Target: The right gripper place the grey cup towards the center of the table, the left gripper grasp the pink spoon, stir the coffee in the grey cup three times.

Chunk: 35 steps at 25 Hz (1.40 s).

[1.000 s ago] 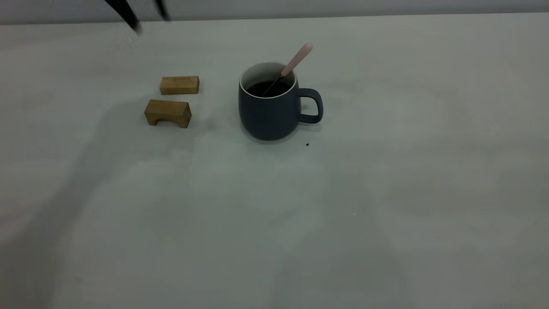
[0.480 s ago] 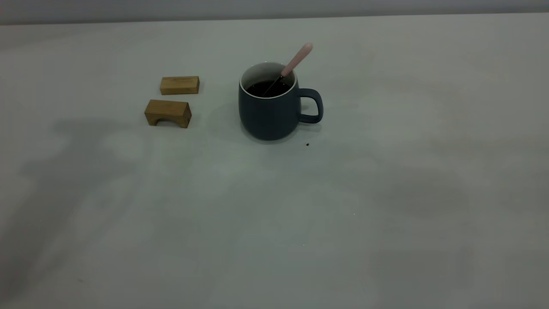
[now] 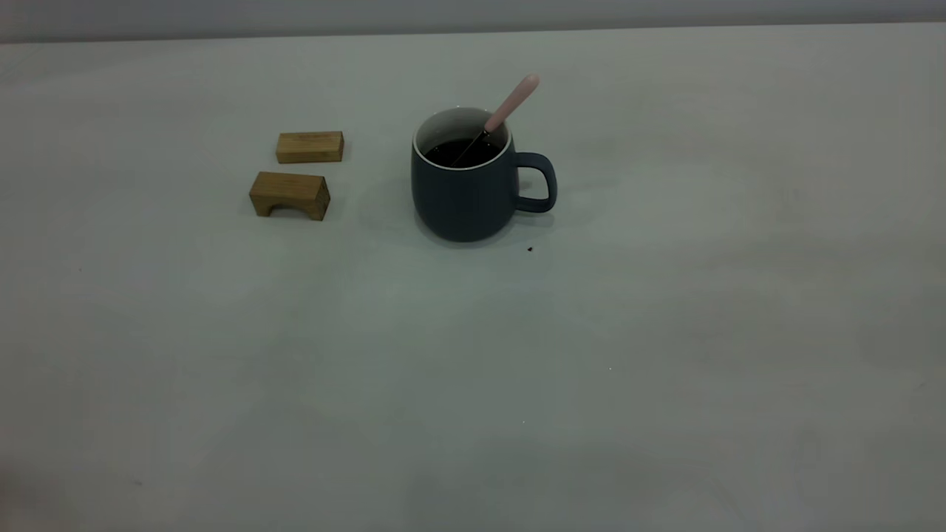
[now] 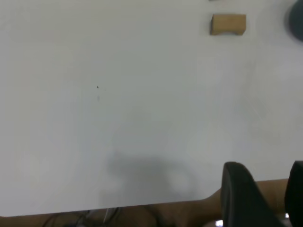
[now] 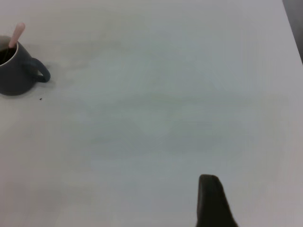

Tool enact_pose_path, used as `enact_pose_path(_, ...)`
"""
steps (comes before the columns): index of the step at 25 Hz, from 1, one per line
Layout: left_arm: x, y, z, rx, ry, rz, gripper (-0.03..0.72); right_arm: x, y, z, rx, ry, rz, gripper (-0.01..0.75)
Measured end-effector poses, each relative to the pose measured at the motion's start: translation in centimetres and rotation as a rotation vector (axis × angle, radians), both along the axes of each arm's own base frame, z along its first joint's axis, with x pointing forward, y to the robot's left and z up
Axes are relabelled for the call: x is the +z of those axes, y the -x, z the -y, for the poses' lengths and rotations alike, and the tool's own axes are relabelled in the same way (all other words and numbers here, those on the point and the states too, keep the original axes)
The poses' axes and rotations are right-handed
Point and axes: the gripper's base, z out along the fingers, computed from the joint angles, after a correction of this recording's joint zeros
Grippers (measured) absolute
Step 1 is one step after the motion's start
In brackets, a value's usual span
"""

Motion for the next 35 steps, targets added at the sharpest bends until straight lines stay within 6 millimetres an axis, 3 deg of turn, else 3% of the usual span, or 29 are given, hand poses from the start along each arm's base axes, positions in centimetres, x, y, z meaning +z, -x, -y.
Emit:
enact_pose_path(4, -2.5, 5.6, -1.6, 0.019, 0.032, 0.117, 0.300, 0.0, 0.0, 0.0, 0.000, 0.000, 0.000, 0.493)
enact_pose_path(7, -5.1, 8.2, -2.4, 0.092, 0.040, 0.172, 0.300, 0.0, 0.0, 0.0, 0.000, 0.000, 0.000, 0.493)
enact_pose_path(14, -10.8, 9.8, -2.3, 0.241, 0.054, 0.151, 0.300, 0.0, 0.0, 0.0, 0.000, 0.000, 0.000, 0.493)
enact_pose_path(25, -10.9, 11.5, -2.2, 0.271, 0.080, 0.289, 0.299, 0.0, 0.0, 0.0, 0.000, 0.000, 0.000, 0.493)
enact_pose_path(35, -10.9, 11.5, -2.2, 0.271, 0.081, 0.290, 0.299, 0.0, 0.0, 0.0, 0.000, 0.000, 0.000, 0.493)
